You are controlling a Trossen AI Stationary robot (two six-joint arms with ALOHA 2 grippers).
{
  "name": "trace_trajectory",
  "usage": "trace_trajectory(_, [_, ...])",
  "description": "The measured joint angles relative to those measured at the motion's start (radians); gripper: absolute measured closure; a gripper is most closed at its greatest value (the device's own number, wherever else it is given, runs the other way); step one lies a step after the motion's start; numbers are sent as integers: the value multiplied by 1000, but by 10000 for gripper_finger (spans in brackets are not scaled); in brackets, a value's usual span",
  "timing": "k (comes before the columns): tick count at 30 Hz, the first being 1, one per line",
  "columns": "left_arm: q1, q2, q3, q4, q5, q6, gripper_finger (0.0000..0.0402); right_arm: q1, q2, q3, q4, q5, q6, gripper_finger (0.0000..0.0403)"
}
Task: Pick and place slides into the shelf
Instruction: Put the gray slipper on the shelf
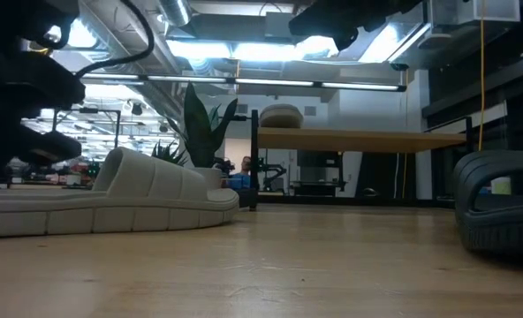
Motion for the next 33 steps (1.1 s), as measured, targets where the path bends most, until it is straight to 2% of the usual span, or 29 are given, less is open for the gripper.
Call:
trace_trajectory(6, [-10,31,0,176,37,5,401,0,0,0,0,0,0,382])
trace_trajectory(15, [17,32,0,397,-17,107,402,0,0,0,-14,-2,-26,382])
trace_trajectory(21, [55,32,0,386,-26,109,402,0,0,0,-35,-12,-26,382])
trace_trajectory(29, [67,31,19,371,-145,176,401,0,0,1,-51,-29,-26,382])
trace_trajectory(33, [42,15,109,240,-169,219,402,0,0,1,-62,-29,-25,382])
